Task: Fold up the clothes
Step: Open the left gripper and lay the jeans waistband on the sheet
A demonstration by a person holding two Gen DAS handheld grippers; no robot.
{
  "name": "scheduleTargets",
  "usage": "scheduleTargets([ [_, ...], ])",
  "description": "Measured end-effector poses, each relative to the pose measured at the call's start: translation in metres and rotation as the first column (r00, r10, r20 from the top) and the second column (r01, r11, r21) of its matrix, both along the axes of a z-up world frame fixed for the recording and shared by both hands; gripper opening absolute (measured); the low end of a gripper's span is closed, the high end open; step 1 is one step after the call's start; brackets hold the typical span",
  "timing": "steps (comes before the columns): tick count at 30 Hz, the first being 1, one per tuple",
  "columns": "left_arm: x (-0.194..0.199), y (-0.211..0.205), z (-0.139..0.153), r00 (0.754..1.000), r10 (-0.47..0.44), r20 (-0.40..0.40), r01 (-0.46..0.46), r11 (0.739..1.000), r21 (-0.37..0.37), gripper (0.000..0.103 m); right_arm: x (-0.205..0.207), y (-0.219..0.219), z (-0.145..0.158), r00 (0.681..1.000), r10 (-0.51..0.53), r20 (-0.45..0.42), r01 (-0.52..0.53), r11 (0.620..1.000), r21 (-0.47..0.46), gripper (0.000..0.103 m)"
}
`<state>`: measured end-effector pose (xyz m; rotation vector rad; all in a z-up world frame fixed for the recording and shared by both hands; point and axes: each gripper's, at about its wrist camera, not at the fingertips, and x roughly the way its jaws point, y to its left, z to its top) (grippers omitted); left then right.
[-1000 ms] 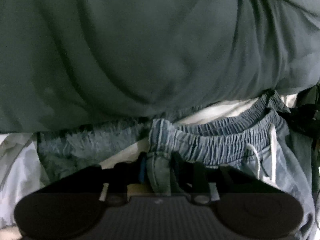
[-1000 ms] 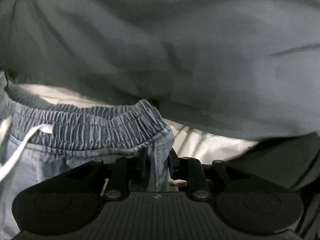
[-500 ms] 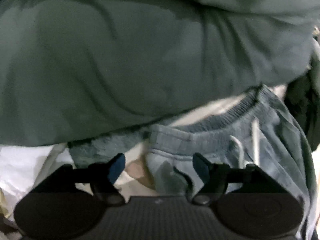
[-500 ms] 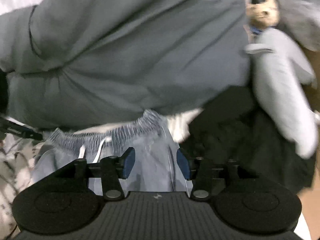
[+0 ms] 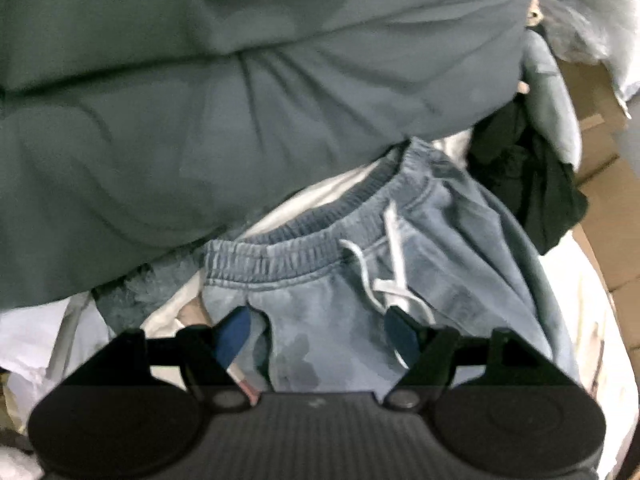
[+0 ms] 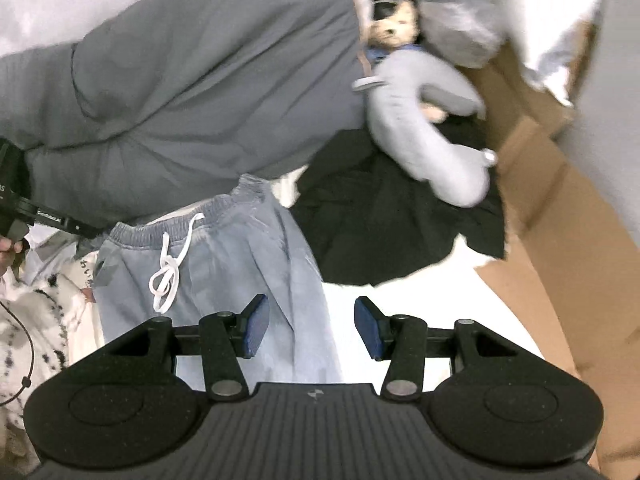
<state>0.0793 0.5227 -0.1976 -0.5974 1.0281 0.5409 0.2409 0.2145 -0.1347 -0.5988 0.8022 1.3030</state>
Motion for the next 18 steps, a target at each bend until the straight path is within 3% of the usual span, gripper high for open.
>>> scheduleTargets([
  [7,0.001,-0.010,0.057,0.999,-0.013,0.033,0.012,1.000,0.015,0.077,0.009,-0.067,0.058,0.999,-0.043,0.015,0.042,0.999,0.018,0.054],
  [11,0.003,-0.024,0.087,0.997,-0.045,0.063,0.042,0.998,0.047,0.083,0.015,-0.111,0.086,0.997,-0.072,0.027,0.071,0.997,0.040,0.054],
  [18,0.014,-0.055,0.119,0.995,-0.091,0.041,0.088,0.994,0.056,0.083,0.010,-0.196,0.116,0.987,-0.151,0.058,0.148,0.988,0.050,0.054],
])
